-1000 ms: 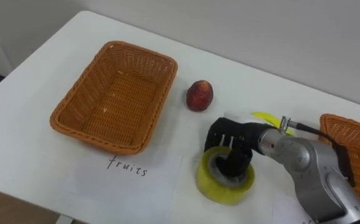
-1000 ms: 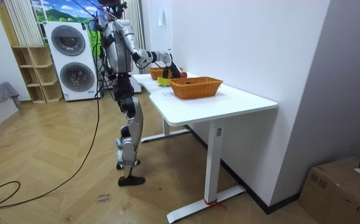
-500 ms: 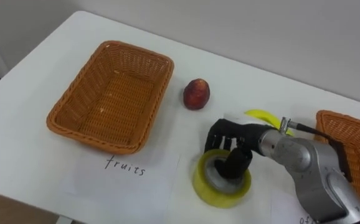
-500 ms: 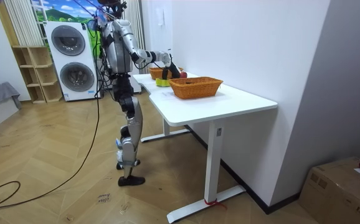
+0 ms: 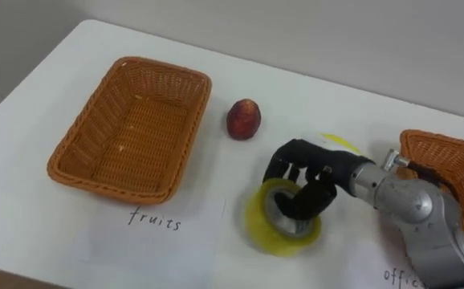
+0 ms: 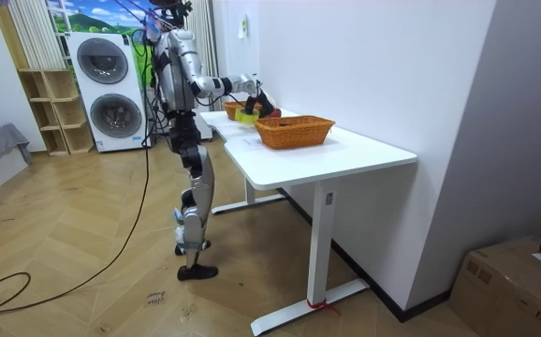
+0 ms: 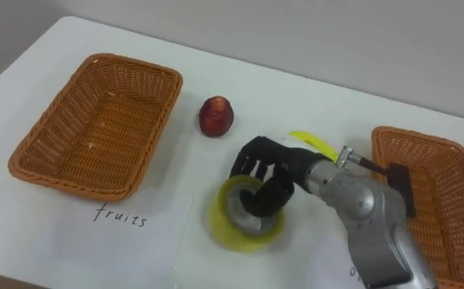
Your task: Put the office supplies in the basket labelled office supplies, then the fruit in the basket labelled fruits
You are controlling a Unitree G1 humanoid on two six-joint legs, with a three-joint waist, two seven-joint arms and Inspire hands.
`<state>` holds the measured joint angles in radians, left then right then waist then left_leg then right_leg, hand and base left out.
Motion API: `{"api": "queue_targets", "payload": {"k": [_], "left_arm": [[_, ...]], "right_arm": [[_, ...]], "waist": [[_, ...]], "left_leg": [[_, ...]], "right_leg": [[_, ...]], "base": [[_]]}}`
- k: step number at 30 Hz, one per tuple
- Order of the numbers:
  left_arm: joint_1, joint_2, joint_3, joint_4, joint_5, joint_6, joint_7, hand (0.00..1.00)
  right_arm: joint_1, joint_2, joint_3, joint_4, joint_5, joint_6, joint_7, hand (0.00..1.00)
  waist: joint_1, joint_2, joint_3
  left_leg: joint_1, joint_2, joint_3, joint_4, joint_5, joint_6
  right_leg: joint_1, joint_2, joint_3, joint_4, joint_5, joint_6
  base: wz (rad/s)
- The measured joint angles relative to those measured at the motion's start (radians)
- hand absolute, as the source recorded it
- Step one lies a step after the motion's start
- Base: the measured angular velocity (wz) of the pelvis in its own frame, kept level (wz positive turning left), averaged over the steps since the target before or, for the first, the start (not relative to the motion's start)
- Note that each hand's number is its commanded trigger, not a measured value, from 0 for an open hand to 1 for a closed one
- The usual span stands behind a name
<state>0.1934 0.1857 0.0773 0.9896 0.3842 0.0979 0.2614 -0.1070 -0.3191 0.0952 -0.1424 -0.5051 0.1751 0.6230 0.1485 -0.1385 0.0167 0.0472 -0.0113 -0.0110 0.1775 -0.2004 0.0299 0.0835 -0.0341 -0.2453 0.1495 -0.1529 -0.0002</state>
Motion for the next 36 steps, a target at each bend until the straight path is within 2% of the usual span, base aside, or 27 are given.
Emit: {"api": "queue_targets", "payload": {"k": [3, 5, 12, 16, 24, 29, 32, 36], "left_arm": [[-0.002, -0.003, -0.001, 0.000, 0.000, -0.018, 0.016, 0.00], [-0.002, -0.009, -0.001, 0.000, 0.000, -0.024, 0.024, 0.00], [0.005, -0.013, -0.002, 0.005, 0.000, -0.038, 0.033, 0.00], [0.005, -0.015, -0.002, 0.011, 0.000, -0.043, 0.033, 0.00], [0.015, -0.017, 0.000, 0.010, 0.001, -0.055, 0.033, 0.00], [0.032, -0.020, 0.001, 0.010, 0.003, -0.055, 0.034, 0.00], [0.046, -0.020, 0.001, 0.010, 0.003, -0.054, 0.034, 0.00], [0.046, -0.020, 0.009, 0.010, 0.002, -0.054, 0.034, 0.00]], "right_arm": [[0.011, 0.000, -0.027, -0.031, 0.003, -0.013, -0.048, 1.00], [0.018, 0.001, -0.048, -0.033, 0.003, -0.026, -0.073, 1.00], [0.030, 0.001, -0.100, -0.033, 0.038, -0.048, -0.153, 1.00], [0.030, 0.001, -0.118, -0.033, 0.050, -0.059, -0.186, 1.00], [0.030, 0.001, -0.135, -0.034, 0.050, -0.079, -0.280, 1.00], [0.030, 0.001, -0.180, -0.035, 0.077, -0.088, -0.349, 1.00], [0.030, 0.000, -0.204, -0.035, 0.092, -0.088, -0.375, 1.00], [0.030, 0.000, -0.226, -0.035, 0.155, -0.088, -0.419, 1.00]], "waist": [[-0.012, 0.006, -0.0070], [-0.020, 0.010, -0.0088], [-0.059, 0.015, -0.0097], [-0.063, 0.020, -0.0104], [-0.073, 0.037, -0.0168], [-0.084, 0.052, -0.0106], [-0.093, 0.061, -0.0115], [-0.105, 0.062, -0.0127]], "left_leg": [[0.006, 0.000, 0.010, 0.000, 0.000, 0.000], [0.013, 0.000, 0.015, 0.000, 0.000, 0.000], [0.018, 0.000, 0.034, 0.000, 0.000, 0.000], [0.028, 0.000, 0.041, 0.001, 0.000, 0.000], [0.035, 0.000, 0.041, -0.002, 0.000, 0.000], [0.035, 0.000, 0.041, -0.003, 0.000, 0.000], [0.035, 0.001, 0.041, -0.004, 0.000, 0.000], [0.034, 0.001, 0.040, -0.007, 0.000, 0.000]], "right_leg": [[0.000, 0.002, 0.015, 0.001, 0.000, 0.000], [0.005, 0.002, 0.021, 0.002, 0.000, 0.000], [0.013, 0.002, 0.029, 0.004, 0.000, 0.000], [0.018, 0.002, 0.038, 0.005, 0.000, 0.000], [0.022, 0.002, 0.048, 0.005, 0.001, 0.001], [0.022, 0.003, 0.048, 0.005, 0.001, 0.001], [0.021, 0.004, 0.048, 0.005, 0.001, 0.001], [0.021, 0.004, 0.049, 0.005, 0.001, 0.001]], "base": [[-0.10], [-0.10], [-0.05], [-0.05], [-0.01], [0.00], [0.00], [0.00]]}}
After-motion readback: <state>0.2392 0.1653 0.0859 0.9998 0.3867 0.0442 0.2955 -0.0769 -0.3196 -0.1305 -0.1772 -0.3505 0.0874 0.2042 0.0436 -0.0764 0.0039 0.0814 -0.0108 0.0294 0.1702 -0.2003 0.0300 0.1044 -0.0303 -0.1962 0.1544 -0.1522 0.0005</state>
